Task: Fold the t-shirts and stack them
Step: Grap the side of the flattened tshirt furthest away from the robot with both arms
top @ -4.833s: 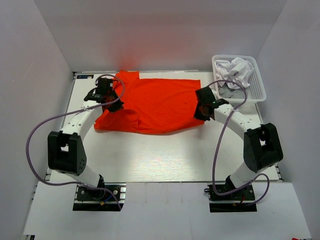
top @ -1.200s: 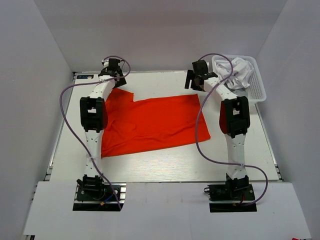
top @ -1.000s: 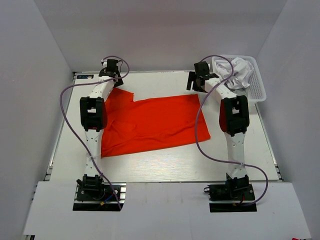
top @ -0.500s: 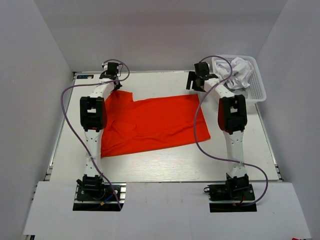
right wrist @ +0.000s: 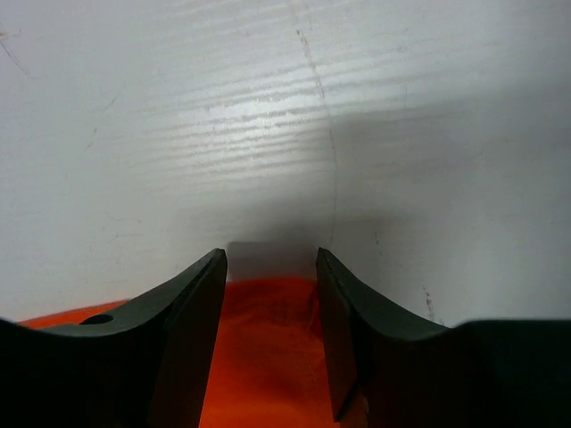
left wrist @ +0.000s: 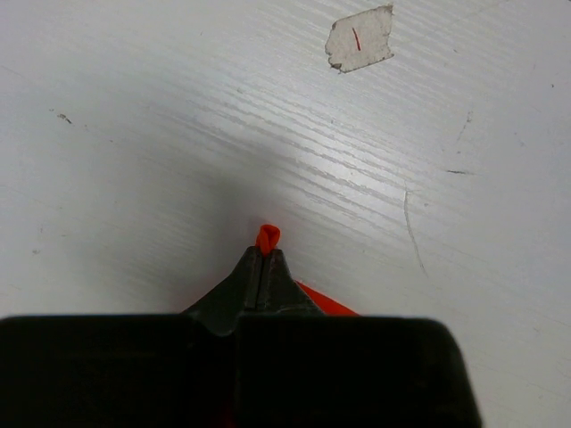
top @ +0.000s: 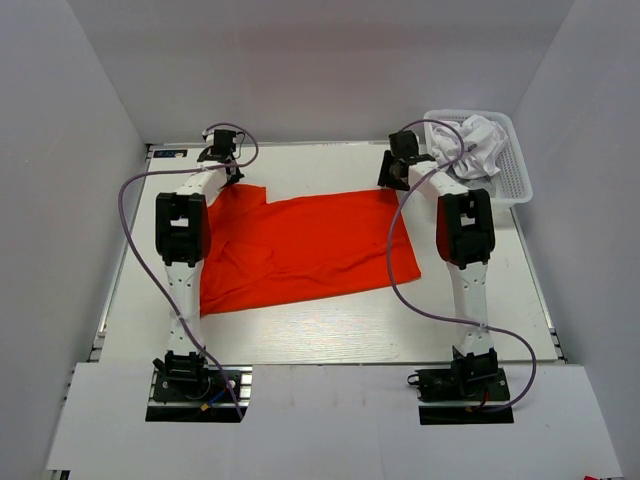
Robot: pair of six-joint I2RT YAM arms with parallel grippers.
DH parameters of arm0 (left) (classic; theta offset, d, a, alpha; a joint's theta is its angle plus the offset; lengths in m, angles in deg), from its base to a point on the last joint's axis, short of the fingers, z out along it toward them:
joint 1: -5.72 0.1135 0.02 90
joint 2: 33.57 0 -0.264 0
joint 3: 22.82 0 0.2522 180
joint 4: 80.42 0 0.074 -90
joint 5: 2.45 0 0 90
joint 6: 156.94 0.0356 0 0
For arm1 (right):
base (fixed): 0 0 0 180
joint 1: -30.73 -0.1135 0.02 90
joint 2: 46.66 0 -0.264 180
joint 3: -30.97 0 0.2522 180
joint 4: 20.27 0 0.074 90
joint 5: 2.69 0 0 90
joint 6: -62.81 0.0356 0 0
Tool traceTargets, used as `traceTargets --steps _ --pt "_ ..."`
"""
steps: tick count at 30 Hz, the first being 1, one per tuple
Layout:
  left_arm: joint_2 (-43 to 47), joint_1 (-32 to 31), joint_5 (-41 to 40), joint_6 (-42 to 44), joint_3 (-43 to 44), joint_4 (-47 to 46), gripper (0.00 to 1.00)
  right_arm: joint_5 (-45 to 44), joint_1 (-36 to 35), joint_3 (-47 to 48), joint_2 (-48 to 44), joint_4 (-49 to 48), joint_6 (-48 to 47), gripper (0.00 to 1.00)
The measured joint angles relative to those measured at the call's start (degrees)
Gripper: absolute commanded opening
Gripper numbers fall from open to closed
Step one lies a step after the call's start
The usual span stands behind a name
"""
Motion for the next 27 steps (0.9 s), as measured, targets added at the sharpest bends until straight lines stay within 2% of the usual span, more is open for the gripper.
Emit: traceTargets --steps 3,7,8,10,11,19,27 --pt "0.9 0.0 0.2 -0.3 -1.7 -0.7 0.0 0.2 -0.1 -2.0 -1.4 0.3 0.5 0.52" --pt "2.5 0.0 0.9 -0.9 -4.5 -1.9 0.0 -0.3 -0.3 -2.8 -1.9 0.8 0.4 0.28" --pt "3.0 0.0 0.9 -1.1 -5.2 -2.0 0.0 -0.6 -0.4 -3.0 -2.0 0.8 0.4 0.16" --pt "3.8 0.0 1.3 -1.3 -6.3 -2.1 0.0 -0.9 -0.4 -3.6 -2.3 0.7 0.5 0.09" --pt "4.1 0.0 1.5 -1.3 -6.9 -2.1 0.0 -1.0 -0.4 -3.9 -2.5 0.7 0.5 0.0" --pt "9.4 0.0 2.5 -1.6 -11.6 -2.2 0.0 -1.8 -1.4 -5.9 -4.1 0.3 -0.1 0.0" --pt "26.8 -1.5 1.7 -2.7 -29.0 -4.5 0.0 -2.5 -3.7 -22.4 -18.3 -6.0 -1.2 0.0"
